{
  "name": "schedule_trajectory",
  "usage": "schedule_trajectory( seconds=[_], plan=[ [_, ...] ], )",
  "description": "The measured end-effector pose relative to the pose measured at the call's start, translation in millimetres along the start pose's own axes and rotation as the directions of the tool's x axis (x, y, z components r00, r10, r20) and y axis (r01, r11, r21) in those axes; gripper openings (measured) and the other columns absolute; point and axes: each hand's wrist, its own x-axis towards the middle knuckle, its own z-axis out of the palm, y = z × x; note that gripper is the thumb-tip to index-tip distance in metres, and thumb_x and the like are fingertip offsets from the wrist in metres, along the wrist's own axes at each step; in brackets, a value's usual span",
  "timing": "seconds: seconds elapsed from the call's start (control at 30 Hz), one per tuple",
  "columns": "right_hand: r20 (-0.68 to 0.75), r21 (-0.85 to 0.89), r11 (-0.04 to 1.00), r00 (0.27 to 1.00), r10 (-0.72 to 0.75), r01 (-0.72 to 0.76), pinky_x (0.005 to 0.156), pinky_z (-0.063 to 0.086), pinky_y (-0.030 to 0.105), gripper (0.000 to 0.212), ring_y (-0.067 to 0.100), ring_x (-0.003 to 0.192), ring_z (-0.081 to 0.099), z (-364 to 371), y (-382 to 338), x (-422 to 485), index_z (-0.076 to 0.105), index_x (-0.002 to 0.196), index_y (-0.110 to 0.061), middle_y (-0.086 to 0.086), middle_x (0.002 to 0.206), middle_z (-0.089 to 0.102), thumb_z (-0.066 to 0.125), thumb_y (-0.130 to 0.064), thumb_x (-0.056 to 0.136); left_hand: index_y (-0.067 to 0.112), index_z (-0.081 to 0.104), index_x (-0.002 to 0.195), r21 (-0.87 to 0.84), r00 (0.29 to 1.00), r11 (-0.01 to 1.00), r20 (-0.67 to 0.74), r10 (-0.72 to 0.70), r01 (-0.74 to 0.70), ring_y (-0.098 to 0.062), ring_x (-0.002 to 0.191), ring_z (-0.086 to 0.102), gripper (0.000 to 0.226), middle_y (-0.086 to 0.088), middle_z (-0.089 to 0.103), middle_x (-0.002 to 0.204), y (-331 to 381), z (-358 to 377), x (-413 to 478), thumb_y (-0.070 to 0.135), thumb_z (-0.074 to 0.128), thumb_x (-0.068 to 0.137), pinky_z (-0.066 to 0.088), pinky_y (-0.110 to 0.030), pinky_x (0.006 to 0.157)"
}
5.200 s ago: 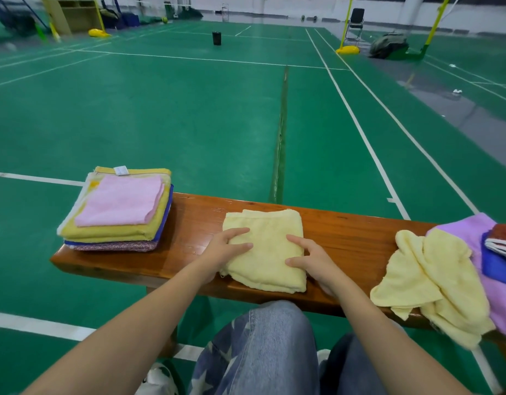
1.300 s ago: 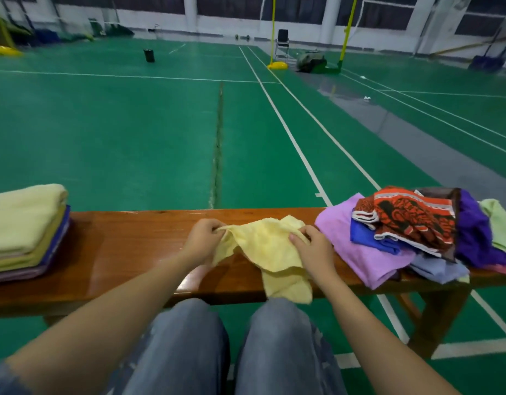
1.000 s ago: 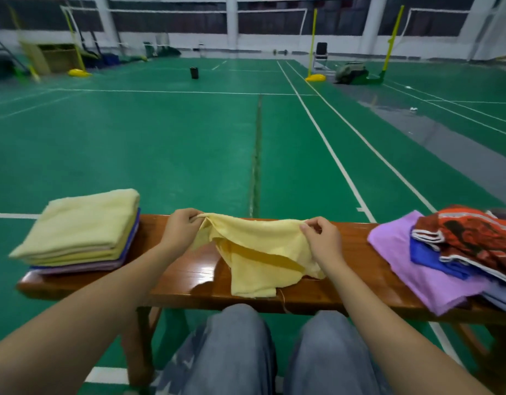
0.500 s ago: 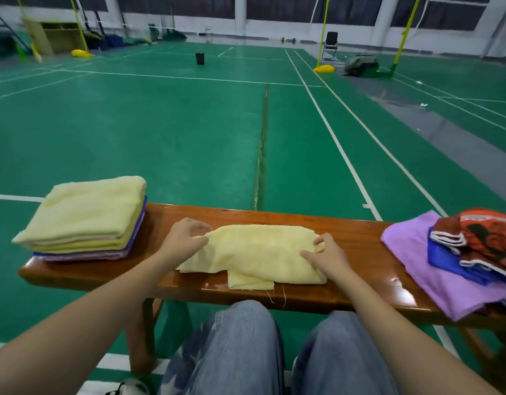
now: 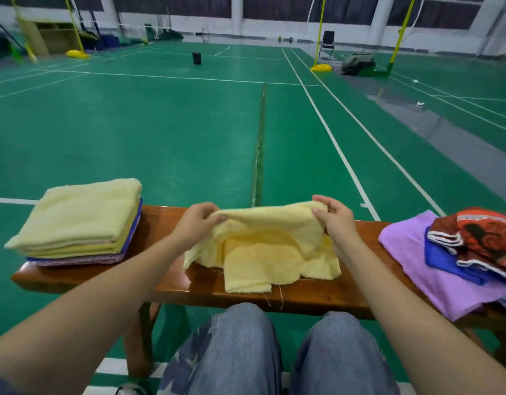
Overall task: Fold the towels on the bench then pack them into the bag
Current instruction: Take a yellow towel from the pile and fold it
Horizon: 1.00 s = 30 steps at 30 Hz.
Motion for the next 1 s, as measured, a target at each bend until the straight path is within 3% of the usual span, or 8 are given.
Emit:
schedule_trajectory(
  seconds=[0.1, 0.23, 0.43, 0.6, 0.73, 0.87, 0.93, 1.0],
  plan=[
    [-0.011, 0.131, 0.987, 0.995, -0.095, 0.095, 0.101, 0.046, 0.041, 0.055, 0.02, 0.126, 0.046, -1, -23, 8, 0.048, 0.136, -0.017, 0.004, 0.14, 0.047, 0.056, 0.006, 0.087, 0.009, 0.061, 0.081, 0.004, 0.985, 0.993, -0.131, 0.115, -0.115, -0.009, 0.06, 0.044, 0.017, 0.001, 0.052, 0.065, 34, -28, 21, 0.024, 0.063, 0.089, 0.032, -0.021, 0.055],
    [-0.013, 0.245, 0.937, 0.967, -0.254, 0.249, 0.086, 0.051, 0.021, 0.071, 0.012, 0.114, 0.053, -1, -68, 9, 0.033, 0.145, -0.012, 0.003, 0.134, 0.049, 0.05, 0.018, 0.084, 0.014, 0.06, 0.083, -0.038, 0.907, 0.967, -0.357, 0.222, -0.252, -0.002, 0.06, 0.042, 0.01, 0.009, 0.048, 0.063, 86, -63, 45, 0.022, 0.062, 0.089, 0.032, -0.018, 0.054],
    [-0.073, 0.328, 0.895, 0.953, -0.295, 0.303, 0.091, 0.05, 0.031, 0.065, 0.018, 0.12, 0.052, -10, -103, 13, 0.038, 0.143, -0.015, 0.004, 0.135, 0.051, 0.049, 0.014, 0.085, 0.014, 0.065, 0.087, -0.035, 0.848, 0.939, -0.442, 0.293, -0.342, -0.016, 0.073, 0.049, 0.014, 0.004, 0.056, 0.072, 119, -87, 57, 0.028, 0.063, 0.088, 0.036, -0.03, 0.066],
    [-0.121, 0.26, 0.95, 0.982, -0.145, 0.172, 0.075, 0.049, 0.023, 0.056, 0.021, 0.103, 0.056, -16, -64, 3, 0.054, 0.13, -0.01, 0.013, 0.127, 0.057, 0.048, 0.015, 0.08, 0.009, 0.066, 0.081, -0.038, 0.922, 0.954, -0.271, 0.278, -0.299, -0.015, 0.07, 0.05, 0.019, 0.001, 0.057, 0.069, 82, -56, 28, 0.026, 0.065, 0.087, 0.037, -0.029, 0.063],
    [-0.092, -0.005, 0.995, 0.991, 0.096, -0.096, 0.073, 0.048, 0.029, 0.051, 0.023, 0.098, 0.055, -22, -6, -18, 0.061, 0.119, -0.007, 0.009, 0.122, 0.059, 0.042, 0.014, 0.078, 0.009, 0.063, 0.072, -0.09, 0.984, 0.985, 0.081, 0.156, -0.149, -0.009, 0.058, 0.042, 0.035, 0.003, 0.048, 0.062, 28, -10, -15, 0.043, 0.07, 0.078, 0.03, -0.023, 0.055],
    [0.0, -0.402, 0.83, 0.906, 0.422, -0.387, 0.039, 0.036, 0.017, 0.04, 0.01, 0.061, 0.041, -31, 40, -34, 0.061, 0.114, -0.001, 0.004, 0.112, 0.058, 0.041, 0.011, 0.081, 0.008, 0.066, 0.082, 0.029, 0.895, 0.999, 0.444, -0.027, 0.016, -0.012, 0.066, 0.047, 0.053, 0.0, 0.054, 0.072, -24, 27, -49, 0.06, 0.062, 0.075, 0.038, -0.024, 0.062],
    [-0.004, -0.48, 0.78, 0.891, 0.455, -0.401, 0.046, 0.037, 0.021, 0.034, 0.012, 0.062, 0.04, -35, 56, -35, 0.061, 0.109, 0.001, 0.01, 0.105, 0.059, 0.041, 0.008, 0.083, 0.008, 0.065, 0.083, 0.058, 0.852, 0.996, 0.516, -0.083, 0.062, -0.014, 0.069, 0.045, 0.064, -0.001, 0.052, 0.075, -34, 39, -57, 0.069, 0.061, 0.068, 0.036, -0.026, 0.064],
    [0.034, -0.493, 0.802, 0.913, 0.406, -0.338, 0.06, 0.041, 0.025, 0.028, 0.016, 0.076, 0.048, -38, 66, -34, 0.058, 0.107, -0.003, 0.009, 0.102, 0.056, 0.042, 0.005, 0.085, 0.01, 0.066, 0.08, 0.059, 0.859, 0.993, 0.498, -0.119, 0.104, -0.013, 0.069, 0.047, 0.056, -0.001, 0.053, 0.073, -35, 46, -59, 0.065, 0.063, 0.071, 0.037, -0.026, 0.065]
  ],
)
